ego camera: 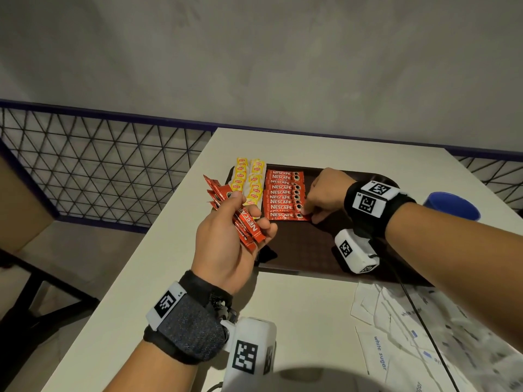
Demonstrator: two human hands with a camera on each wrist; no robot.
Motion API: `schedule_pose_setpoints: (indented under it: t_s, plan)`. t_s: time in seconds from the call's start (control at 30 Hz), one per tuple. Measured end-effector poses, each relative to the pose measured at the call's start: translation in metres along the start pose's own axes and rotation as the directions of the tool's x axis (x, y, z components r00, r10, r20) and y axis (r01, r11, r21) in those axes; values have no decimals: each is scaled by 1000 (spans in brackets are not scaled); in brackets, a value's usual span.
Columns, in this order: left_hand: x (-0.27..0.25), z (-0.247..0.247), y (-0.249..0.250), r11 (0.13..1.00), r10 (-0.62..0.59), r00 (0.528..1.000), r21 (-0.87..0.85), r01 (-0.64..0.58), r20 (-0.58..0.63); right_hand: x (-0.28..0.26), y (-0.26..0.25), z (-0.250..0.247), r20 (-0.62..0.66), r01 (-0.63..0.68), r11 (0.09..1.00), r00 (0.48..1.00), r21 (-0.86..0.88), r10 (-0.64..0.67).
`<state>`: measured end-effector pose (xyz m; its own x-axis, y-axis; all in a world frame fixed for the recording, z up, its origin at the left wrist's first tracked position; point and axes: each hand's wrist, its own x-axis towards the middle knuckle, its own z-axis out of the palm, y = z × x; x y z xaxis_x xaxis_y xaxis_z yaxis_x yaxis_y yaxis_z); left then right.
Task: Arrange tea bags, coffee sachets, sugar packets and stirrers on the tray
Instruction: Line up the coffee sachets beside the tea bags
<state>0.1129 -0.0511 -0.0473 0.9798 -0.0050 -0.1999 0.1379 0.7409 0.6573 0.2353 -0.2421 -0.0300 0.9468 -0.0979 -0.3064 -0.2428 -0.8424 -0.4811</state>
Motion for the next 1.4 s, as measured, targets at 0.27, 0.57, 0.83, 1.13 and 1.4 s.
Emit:
schedule_pose_setpoints:
  t_s: [0.27,0.57,0.83,1.13,1.4]
  plan:
    - [0,1,-1,1000,6,1000,12,-6,1,1,6,1,127,119,992,984,37,-122]
    - [-1,2,1,1000,-3,1000,2,3,6,-2,5,-6,-5,105,994,994,41,-105]
    - [-1,2,1,1000,0,1000,-4,0,6,-7,-9,11,70,365,876,929,-315,-363]
    - [0,1,1,1000,8,1000,-3,-8,11,-10,-17,15,118,401,852,916,-337,-384]
    - [1,1,1,1000,10,1000,-6,-10,14,-11,-21,14,82,380,849,922,-367,-377]
